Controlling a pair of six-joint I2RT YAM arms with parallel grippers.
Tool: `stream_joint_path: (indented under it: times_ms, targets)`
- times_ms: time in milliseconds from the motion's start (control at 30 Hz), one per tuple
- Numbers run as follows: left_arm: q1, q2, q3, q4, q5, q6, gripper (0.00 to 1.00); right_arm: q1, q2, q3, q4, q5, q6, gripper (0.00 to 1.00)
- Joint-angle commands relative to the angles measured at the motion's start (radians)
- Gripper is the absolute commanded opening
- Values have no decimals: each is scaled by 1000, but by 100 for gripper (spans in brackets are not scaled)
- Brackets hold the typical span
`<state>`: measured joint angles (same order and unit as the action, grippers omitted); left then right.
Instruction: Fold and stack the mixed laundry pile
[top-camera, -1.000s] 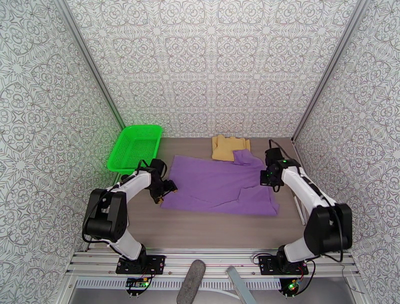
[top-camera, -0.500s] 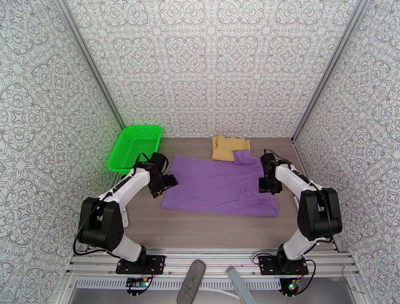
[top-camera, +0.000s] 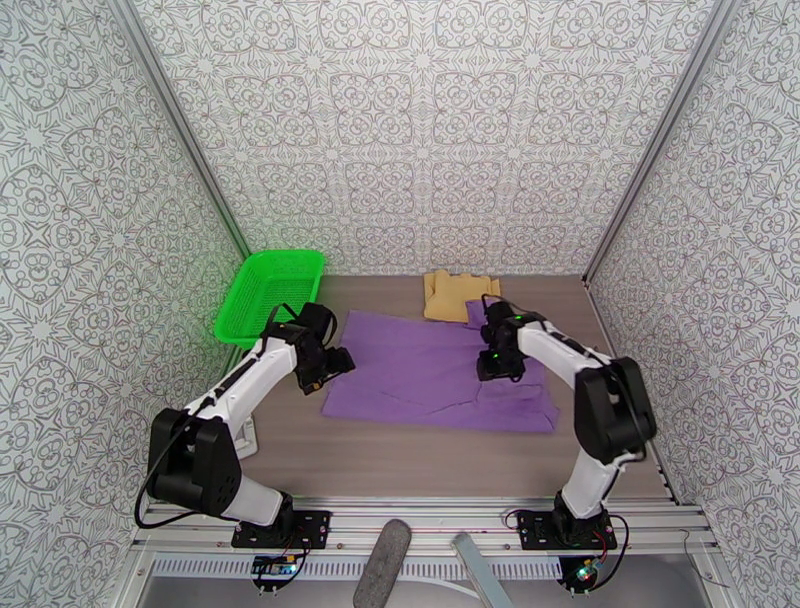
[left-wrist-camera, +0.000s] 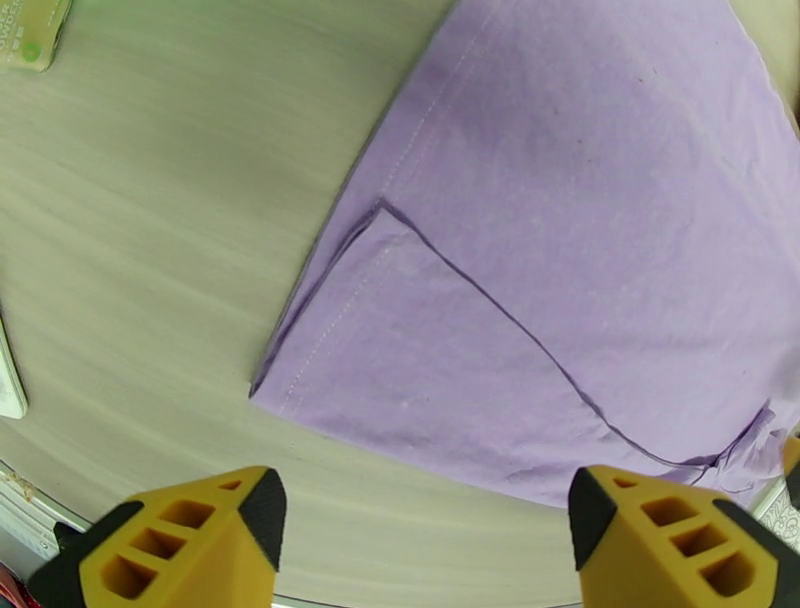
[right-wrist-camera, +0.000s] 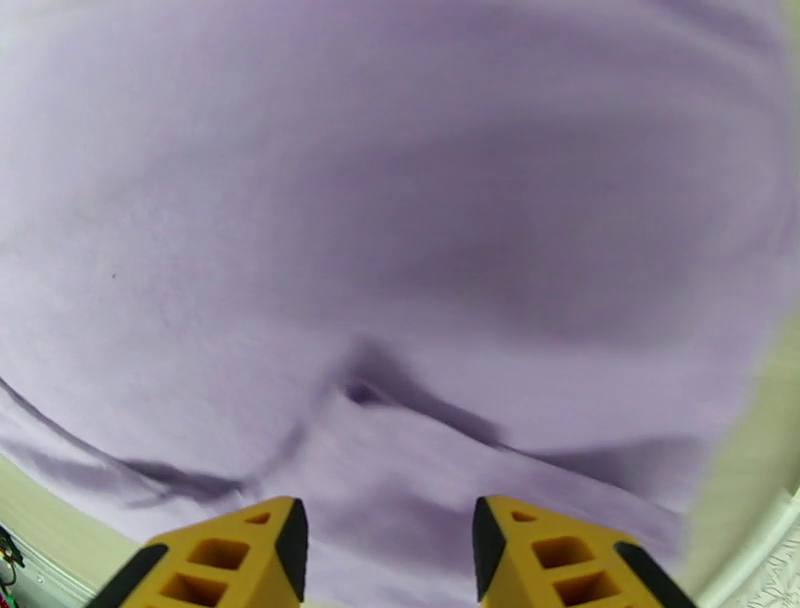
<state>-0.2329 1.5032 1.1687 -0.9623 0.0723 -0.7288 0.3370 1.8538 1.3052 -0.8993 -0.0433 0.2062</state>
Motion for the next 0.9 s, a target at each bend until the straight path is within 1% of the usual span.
stream_joint_path:
  times_ms: [0, 133, 200, 333, 467, 533, 600, 633, 867]
  targets:
    - [-5, -24, -4, -16, -19, 14, 79, 18, 33, 36, 30, -10, 67, 48]
    - [-6, -24, -7, -15, -17, 19, 79, 20, 49, 21, 49, 18, 108, 44]
    - [-5, -24, -6, -12, -15, 19, 79, 20, 50, 14, 58, 21, 116, 41]
    - [-2, -23, -10, -9, -14, 22, 79, 20, 62, 6, 69, 17, 131, 25]
    - [-1, -23, -18, -3, -7, 22, 79, 22, 62, -6, 75, 13, 139, 19]
    - [1, -23, -21, -1, -5, 22, 79, 21, 60, -7, 76, 13, 141, 14]
    - [1, -24, -23, 0, -2, 22, 79, 22, 55, -7, 73, 15, 142, 7]
    - [1, -25, -21, 0, -1, 22, 79, 22, 49, -7, 73, 16, 143, 0]
    - [3, -35, -23, -3, -3, 22, 79, 30, -8, 25, 95, 21, 140, 0]
